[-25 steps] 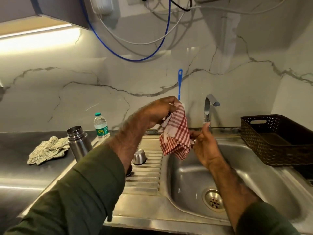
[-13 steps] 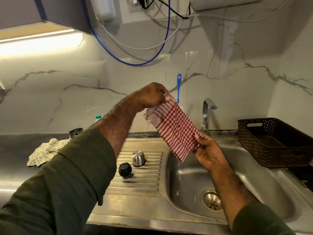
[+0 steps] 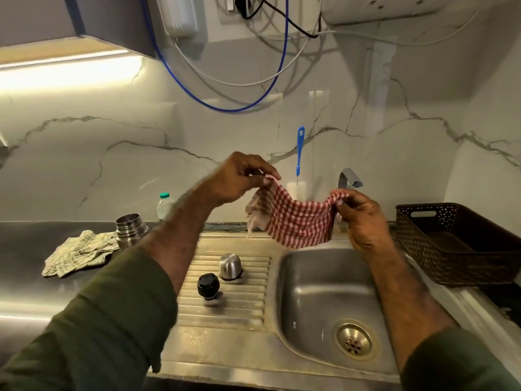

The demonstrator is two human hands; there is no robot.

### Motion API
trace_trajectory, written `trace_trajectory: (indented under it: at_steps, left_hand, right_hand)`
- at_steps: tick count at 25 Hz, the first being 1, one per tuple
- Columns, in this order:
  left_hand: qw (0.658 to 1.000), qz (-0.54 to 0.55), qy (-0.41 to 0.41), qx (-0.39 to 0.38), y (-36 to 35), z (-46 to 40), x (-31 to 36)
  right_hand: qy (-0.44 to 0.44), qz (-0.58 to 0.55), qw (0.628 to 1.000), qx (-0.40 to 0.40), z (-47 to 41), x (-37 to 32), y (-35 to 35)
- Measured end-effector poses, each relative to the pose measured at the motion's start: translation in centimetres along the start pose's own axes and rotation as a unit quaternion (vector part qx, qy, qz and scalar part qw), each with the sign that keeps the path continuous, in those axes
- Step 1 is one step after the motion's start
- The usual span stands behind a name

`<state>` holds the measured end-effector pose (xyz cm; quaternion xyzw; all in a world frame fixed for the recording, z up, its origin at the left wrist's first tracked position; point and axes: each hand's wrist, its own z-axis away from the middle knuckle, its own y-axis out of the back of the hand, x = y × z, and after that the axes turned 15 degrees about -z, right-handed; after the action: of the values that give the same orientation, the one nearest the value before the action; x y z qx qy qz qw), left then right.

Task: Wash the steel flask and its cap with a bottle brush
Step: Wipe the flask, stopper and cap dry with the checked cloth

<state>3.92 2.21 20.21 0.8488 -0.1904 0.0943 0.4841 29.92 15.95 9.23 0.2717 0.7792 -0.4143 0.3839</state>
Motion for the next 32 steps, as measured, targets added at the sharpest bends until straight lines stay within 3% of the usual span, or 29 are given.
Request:
trace_trajectory:
  at_steps: [9, 13, 15, 17, 19, 22, 24, 26, 28, 32]
  left_hand:
    - [0.998, 0.036, 0.028, 0.039, -6.8, -0.8, 2.6]
    - [0.998, -0.039, 0.037, -0.023, -6.8, -1.4, 3.3]
    - [0.995, -0.075, 0.058, -0.012, -6.9, -1.7, 3.6]
    - [0.992, -0.071, 0.098, 0.023, -6.9, -2.1, 3.3]
    - [0.986, -0.033, 0.148, 0.062, -7.0, -2.5, 3.0]
    - [0.981, -0.019, 0.176, 0.084, -7.2, -3.0, 3.4]
    - [0.984, 0.022, 0.165, 0.069, -7.5, -3.2, 3.5]
    - [0.987, 0.065, 0.147, 0.023, -7.9, -3.1, 3.5]
    - [0.992, 0.02, 0.124, -0.006, -8.7, -3.5, 3.7]
    - [0.992, -0.091, 0.082, 0.042, -11.5, -5.0, 6.8]
  right_hand:
    - [0.02, 0.0, 0.997, 0.077, -0.3, 1.8, -5.0]
    - [0.018, 0.061, 0.991, 0.117, -0.5, 2.4, -4.8]
    - [0.006, 0.082, 0.988, 0.134, -0.4, 2.3, -4.6]
    - [-0.024, 0.018, 0.993, 0.116, 0.0, 2.0, -4.0]
    - [-0.031, -0.043, 0.997, 0.048, 0.4, 1.6, -3.2]
    - [0.0, 0.079, 0.997, -0.011, 0.9, 1.2, -2.4]
    - [0.016, 0.154, 0.987, 0.033, 0.5, 0.3, -1.7]
    - [0.017, 0.159, 0.985, 0.065, -0.1, -1.1, -0.6]
    - [0.026, 0.184, 0.979, 0.089, -0.6, -2.9, 0.7]
    - [0.068, 0.265, 0.955, 0.119, -0.9, -5.7, 3.4]
